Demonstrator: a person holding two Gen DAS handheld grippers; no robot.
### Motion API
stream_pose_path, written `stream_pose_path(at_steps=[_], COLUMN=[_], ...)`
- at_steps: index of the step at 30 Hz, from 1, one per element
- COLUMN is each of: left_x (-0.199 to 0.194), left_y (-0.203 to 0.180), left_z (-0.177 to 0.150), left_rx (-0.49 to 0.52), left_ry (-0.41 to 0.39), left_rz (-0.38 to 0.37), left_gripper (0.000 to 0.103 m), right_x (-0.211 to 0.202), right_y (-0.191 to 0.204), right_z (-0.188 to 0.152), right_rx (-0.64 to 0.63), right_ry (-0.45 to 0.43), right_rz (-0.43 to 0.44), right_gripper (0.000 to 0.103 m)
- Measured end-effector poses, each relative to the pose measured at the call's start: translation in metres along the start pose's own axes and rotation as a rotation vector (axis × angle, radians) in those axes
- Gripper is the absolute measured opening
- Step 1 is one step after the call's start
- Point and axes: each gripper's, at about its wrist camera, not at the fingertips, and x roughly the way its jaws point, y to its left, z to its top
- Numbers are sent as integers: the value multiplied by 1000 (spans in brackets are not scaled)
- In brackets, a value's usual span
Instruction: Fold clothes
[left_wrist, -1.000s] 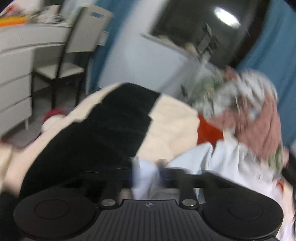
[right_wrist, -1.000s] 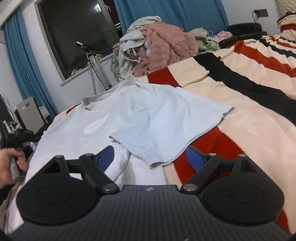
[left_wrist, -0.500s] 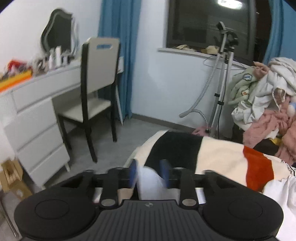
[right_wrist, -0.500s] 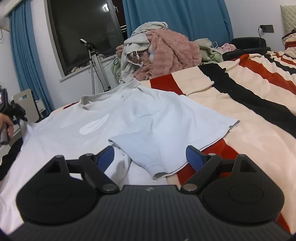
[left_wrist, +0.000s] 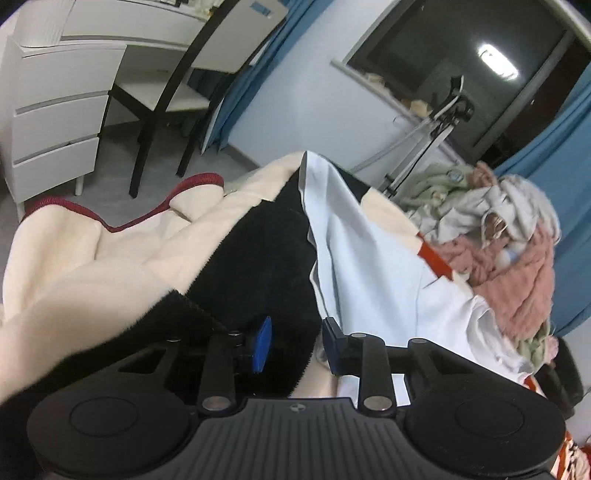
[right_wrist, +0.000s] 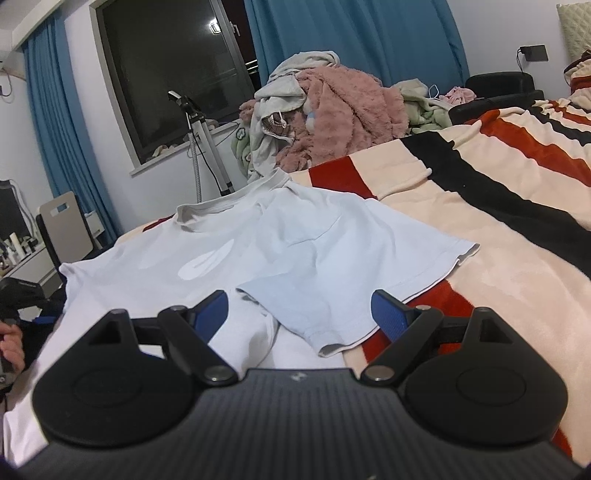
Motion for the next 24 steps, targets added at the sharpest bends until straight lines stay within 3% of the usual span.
stream_pose_path(at_steps=[3, 7, 10, 14, 23, 24], left_x=[-4, -12, -5, 9, 22, 23], left_y=[5, -3, -7, 1, 11, 11], left_z=[-6, -17, -25, -36, -35, -33], left_rx=[-56, -54, -36, -102, -233, -236], left_ry=[-20, -5, 1, 0, -53, -53], left_rz=[-52, -133, -122, -85, -124, -122], left_gripper=[30, 16, 15, 12, 12, 6], right_x=[-2, -1, 0, 0, 3, 3], right_y=[0, 2, 2, 1, -3, -3], right_z=[0, 1, 0, -1, -3, -3], right_rx=[-6, -4, 1, 8, 35, 35], right_ry=[-2, -2, 6, 16, 33, 32], right_rz=[1, 6, 13, 17, 18, 18], right_gripper=[86, 86, 86, 86, 86, 86])
